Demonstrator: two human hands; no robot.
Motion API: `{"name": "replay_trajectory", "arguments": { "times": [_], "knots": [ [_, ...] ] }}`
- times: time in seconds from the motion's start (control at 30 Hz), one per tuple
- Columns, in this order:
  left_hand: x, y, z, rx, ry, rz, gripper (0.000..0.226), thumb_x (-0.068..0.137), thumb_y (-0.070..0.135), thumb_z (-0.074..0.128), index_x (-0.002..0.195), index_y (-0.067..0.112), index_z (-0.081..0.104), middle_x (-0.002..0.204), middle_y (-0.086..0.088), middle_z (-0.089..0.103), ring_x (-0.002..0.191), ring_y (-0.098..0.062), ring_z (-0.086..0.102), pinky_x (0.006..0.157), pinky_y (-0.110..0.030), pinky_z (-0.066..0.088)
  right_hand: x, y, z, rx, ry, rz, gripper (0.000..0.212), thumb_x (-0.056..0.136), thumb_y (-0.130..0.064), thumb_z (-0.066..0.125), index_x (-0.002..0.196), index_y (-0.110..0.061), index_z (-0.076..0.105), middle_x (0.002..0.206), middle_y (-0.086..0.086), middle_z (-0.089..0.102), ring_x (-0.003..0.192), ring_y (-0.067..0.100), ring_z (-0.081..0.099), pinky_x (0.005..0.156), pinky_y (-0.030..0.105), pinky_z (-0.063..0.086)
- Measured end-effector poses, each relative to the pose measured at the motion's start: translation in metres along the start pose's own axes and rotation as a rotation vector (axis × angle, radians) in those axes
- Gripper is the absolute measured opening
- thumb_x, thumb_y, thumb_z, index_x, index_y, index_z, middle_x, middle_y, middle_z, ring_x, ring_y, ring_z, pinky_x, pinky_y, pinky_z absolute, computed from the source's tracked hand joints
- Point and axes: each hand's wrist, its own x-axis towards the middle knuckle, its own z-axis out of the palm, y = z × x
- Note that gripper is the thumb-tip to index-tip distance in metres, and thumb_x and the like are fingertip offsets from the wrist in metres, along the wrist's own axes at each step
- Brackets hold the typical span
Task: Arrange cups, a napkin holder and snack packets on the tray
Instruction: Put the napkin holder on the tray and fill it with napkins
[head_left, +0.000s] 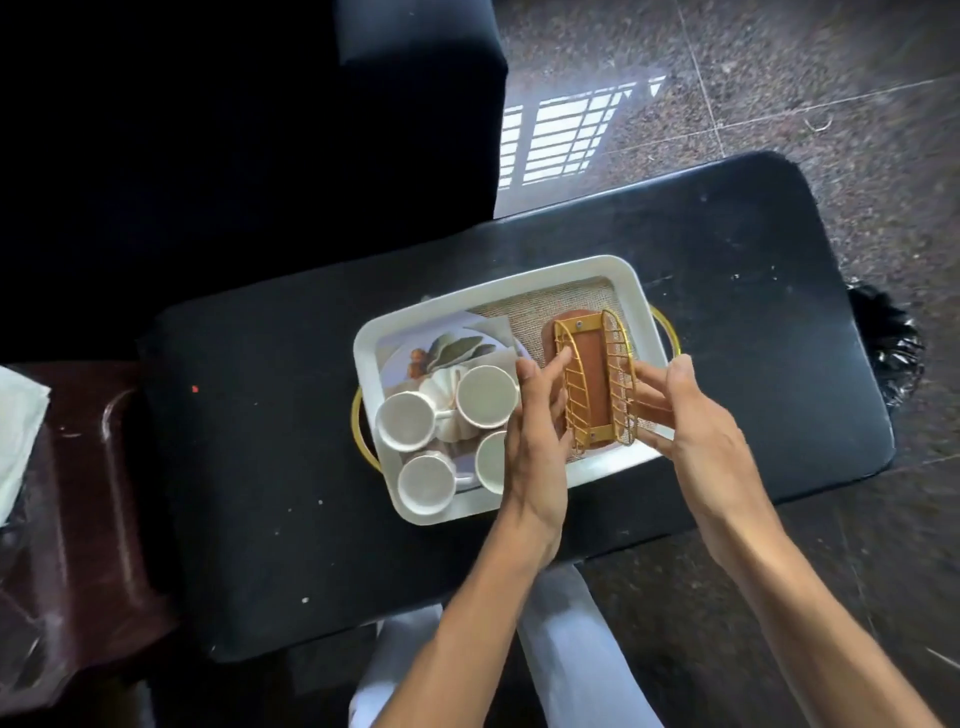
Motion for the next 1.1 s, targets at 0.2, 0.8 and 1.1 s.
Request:
{"name": "replay_trajectory", "arguments": {
  "times": [0.2, 0.8, 1.1],
  "knots": [
    [0.024, -0.017, 0.020, 0.008, 0.025, -0.069, 0.078, 0.085, 0.076, 0.026, 0.144, 0.033, 0.055, 0.155, 0.003, 0.050, 0.146, -0.015, 0.042, 0.118, -0.041, 0.038, 0.030, 0.018, -0.015, -0.016, -0.039, 0.068, 0.067, 0.093, -0.075, 0.022, 0.128, -0.037, 0.064, 0.124, -0.007, 0.069, 0.115, 0.007, 0.063, 0.106, 0.043, 0.048],
    [0.052, -0.035, 0.021, 0.044, 0.062, -0.132, 0.064, 0.102, 0.063, 0.024, 0.148, 0.026, 0.049, 0.142, 0.006, 0.057, 0.138, -0.015, 0.052, 0.101, -0.030, 0.049, 0.060, 0.033, -0.015, -0.140, -0.074, 0.059, 0.044, 0.093, -0.075, 0.026, 0.096, -0.055, 0.066, 0.087, -0.023, 0.071, 0.090, -0.004, 0.068, 0.093, 0.034, 0.054],
    [0.025, -0.019, -0.020, 0.599, 0.136, 0.321, 0.047, 0.104, 0.049, 0.040, 0.145, 0.030, 0.052, 0.155, 0.013, 0.047, 0.142, 0.008, 0.038, 0.119, -0.028, 0.037, 0.044, 0.015, 0.005, -0.593, 0.085, -0.368, 0.038, 0.101, -0.049, 0.044, 0.123, -0.022, 0.058, 0.112, -0.010, 0.060, 0.109, 0.006, 0.049, 0.085, 0.024, 0.039]
  ]
}}
